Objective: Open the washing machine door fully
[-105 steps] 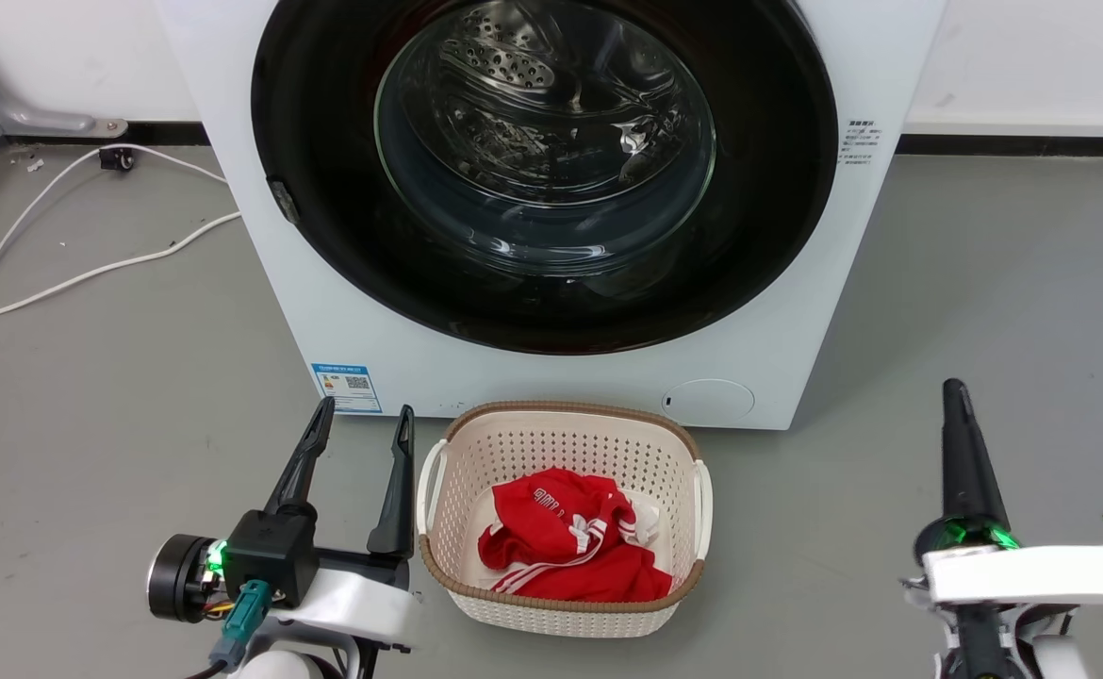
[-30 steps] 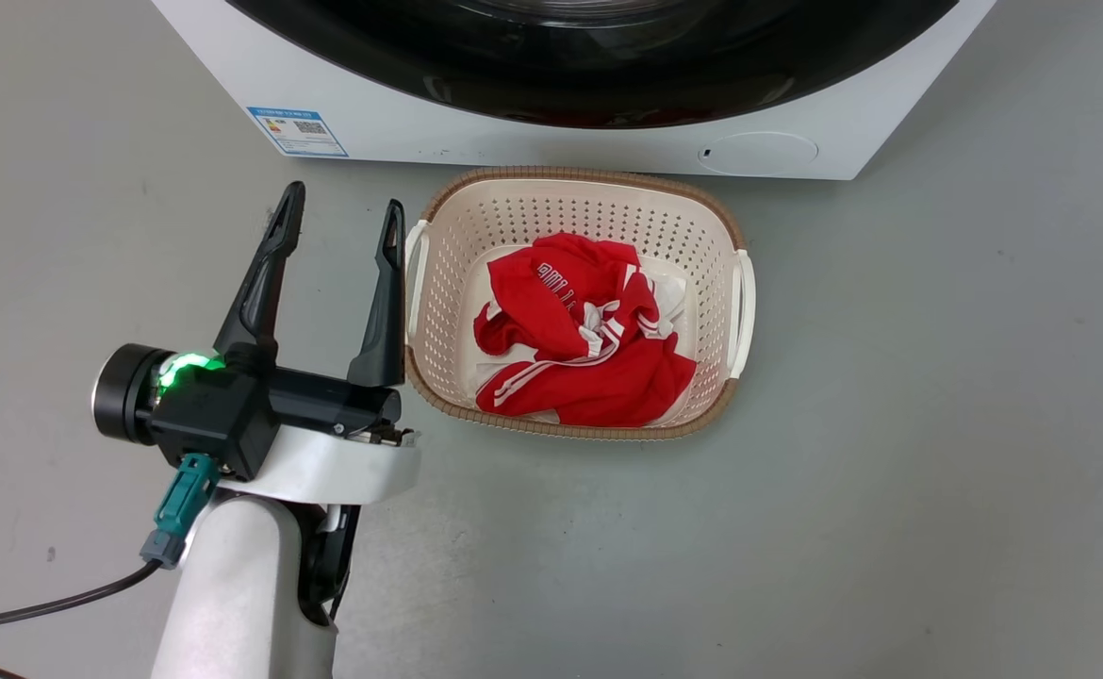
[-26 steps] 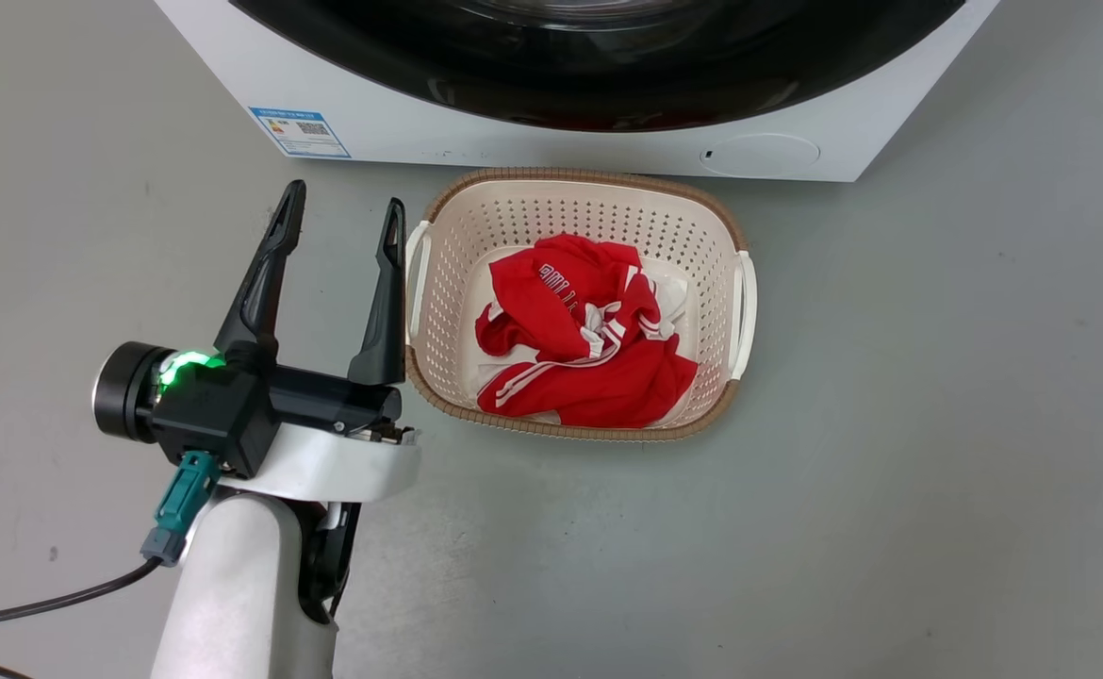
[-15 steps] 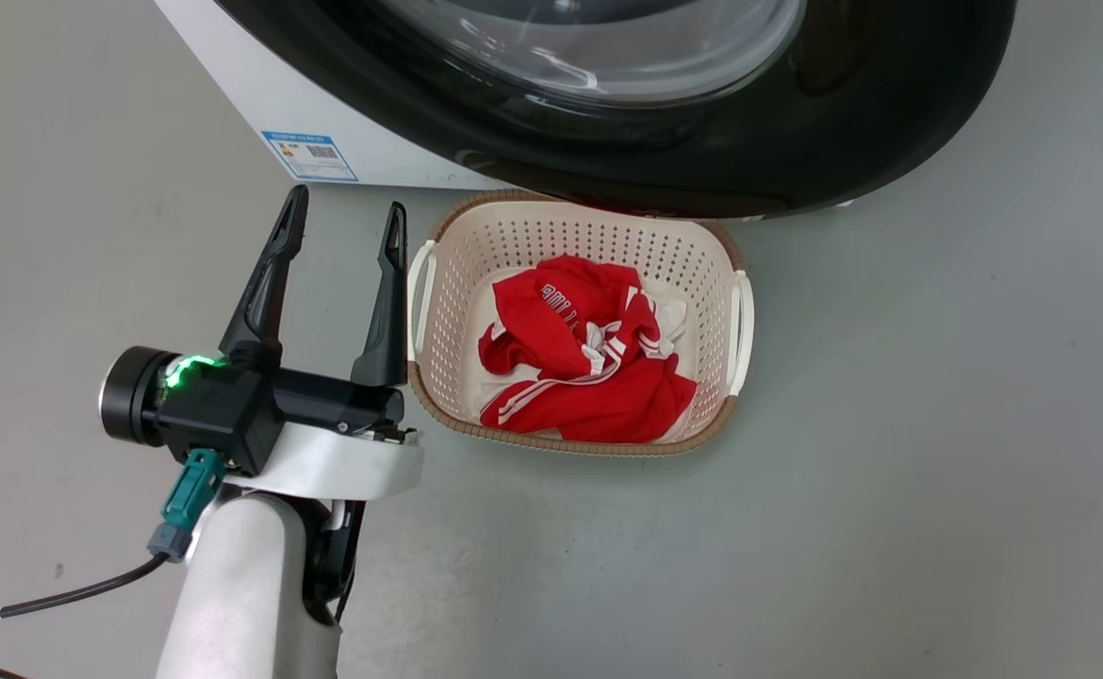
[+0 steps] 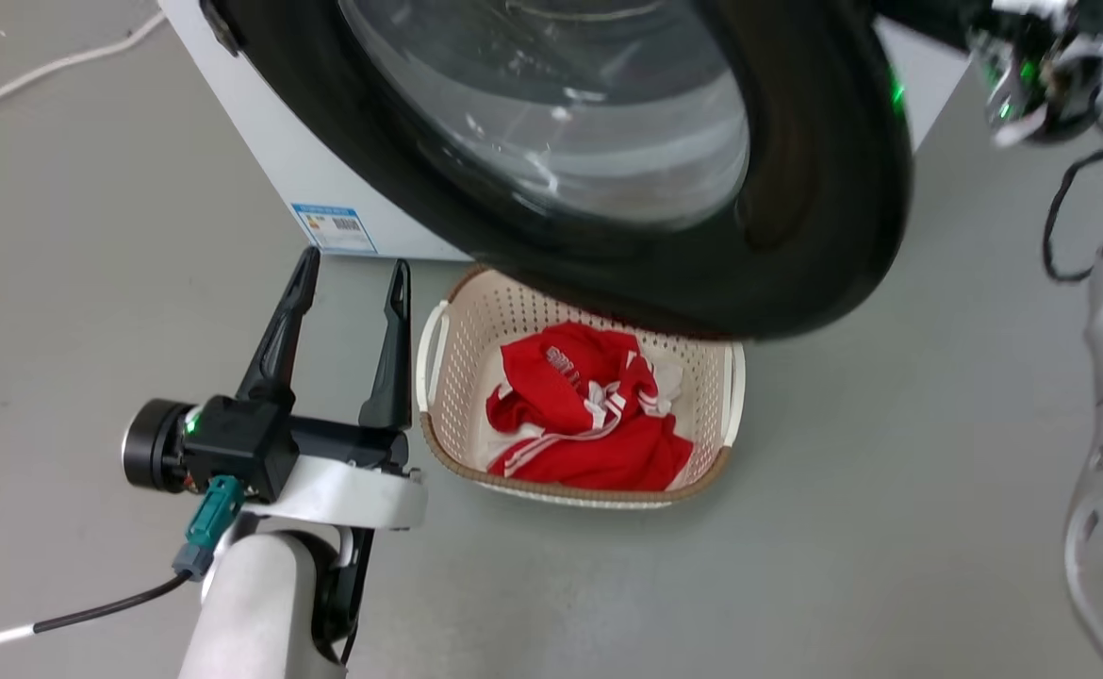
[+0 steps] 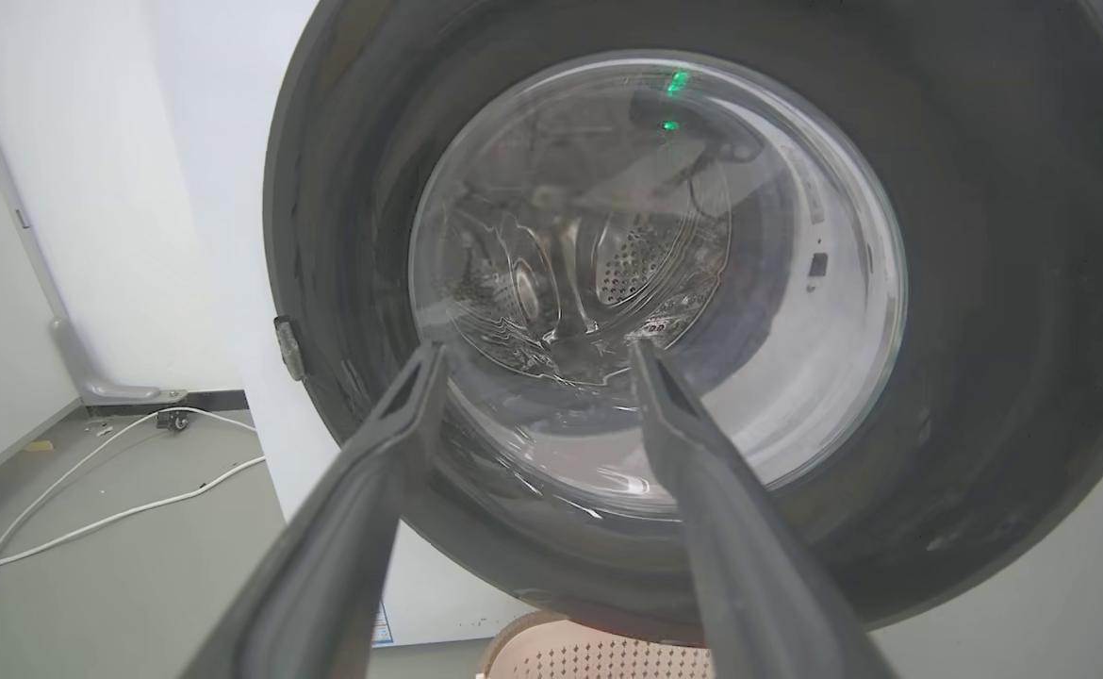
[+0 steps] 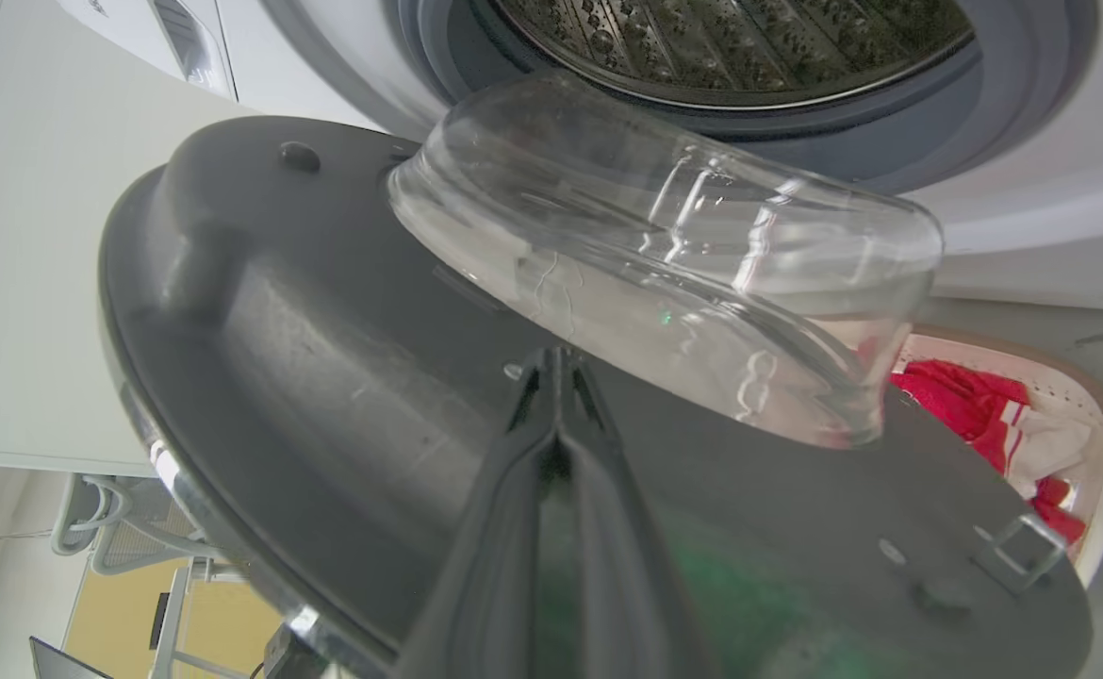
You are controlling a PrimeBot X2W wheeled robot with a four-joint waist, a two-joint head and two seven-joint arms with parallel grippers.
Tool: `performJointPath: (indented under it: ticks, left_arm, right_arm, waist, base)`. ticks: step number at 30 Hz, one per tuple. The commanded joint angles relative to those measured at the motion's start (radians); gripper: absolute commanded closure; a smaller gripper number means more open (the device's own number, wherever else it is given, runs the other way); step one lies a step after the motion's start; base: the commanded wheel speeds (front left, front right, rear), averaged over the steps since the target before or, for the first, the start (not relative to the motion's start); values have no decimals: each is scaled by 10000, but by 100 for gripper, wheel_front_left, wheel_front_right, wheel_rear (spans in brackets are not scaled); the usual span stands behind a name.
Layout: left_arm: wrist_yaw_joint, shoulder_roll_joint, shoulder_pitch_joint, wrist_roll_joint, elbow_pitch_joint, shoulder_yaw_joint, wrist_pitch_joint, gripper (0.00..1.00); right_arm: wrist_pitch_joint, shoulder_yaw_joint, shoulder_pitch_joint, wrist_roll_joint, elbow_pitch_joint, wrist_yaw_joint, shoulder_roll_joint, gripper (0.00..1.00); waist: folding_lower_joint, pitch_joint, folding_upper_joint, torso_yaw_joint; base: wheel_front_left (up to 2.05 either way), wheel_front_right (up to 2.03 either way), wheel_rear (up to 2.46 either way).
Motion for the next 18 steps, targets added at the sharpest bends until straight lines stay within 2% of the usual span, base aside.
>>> performJointPath:
  ticks: [1, 5, 8, 18]
  left_arm:
    - [47, -7, 192, -29, 55, 20, -25, 0]
    - [93, -9, 485, -73, 149, 6, -25, 0]
    - [146, -9, 675, -113, 209, -65, -25, 0]
    - [187, -9, 1107, -144, 418, -240, -25, 0]
  right_arm:
    - [192, 94, 459, 127, -127, 25, 164, 100]
    - [526, 363, 1331, 390, -617, 25, 223, 100]
    - [774, 677, 1965, 1023, -911, 25, 246, 100]
    - [166, 3339, 3671, 4091, -1773, 25, 258, 100]
  waist:
    - [0, -350, 0, 92]
    - [0, -779, 0, 181]
    - [0, -1024, 0, 250]
    - [0, -1747, 0, 342]
  base:
    - [0, 0, 0]
    - [0, 0, 0]
    - [0, 0, 0]
    - [0, 0, 0]
